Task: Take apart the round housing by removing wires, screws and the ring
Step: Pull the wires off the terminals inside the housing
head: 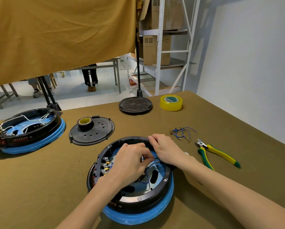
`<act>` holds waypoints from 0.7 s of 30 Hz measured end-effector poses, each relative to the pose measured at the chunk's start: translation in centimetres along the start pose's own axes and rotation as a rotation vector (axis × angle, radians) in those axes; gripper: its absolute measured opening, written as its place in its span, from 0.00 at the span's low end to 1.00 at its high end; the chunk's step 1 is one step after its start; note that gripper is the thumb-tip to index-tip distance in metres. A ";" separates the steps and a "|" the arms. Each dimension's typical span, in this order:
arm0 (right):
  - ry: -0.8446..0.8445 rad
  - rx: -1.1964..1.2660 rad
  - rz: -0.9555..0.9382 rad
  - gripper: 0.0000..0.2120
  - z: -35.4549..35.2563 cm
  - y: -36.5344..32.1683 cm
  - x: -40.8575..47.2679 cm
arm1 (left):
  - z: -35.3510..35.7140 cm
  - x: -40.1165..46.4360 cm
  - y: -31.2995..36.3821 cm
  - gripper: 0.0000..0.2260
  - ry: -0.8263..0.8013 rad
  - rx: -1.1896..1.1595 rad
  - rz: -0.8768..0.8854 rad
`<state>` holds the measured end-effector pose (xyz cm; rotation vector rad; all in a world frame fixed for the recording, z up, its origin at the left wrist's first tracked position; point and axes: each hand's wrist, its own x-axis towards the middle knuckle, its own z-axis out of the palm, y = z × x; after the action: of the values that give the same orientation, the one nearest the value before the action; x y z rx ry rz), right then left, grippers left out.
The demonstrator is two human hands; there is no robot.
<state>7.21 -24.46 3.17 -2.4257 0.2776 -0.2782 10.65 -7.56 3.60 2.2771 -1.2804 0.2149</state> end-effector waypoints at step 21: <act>0.185 0.397 -0.147 0.10 -1.3 0.6 -2.5 | -0.6 -0.1 -0.6 0.07 0.268 -0.484 -0.210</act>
<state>4.41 -25.00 3.42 -2.0314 0.1107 -0.5694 11.22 -6.95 3.85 1.8722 -0.8395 0.1142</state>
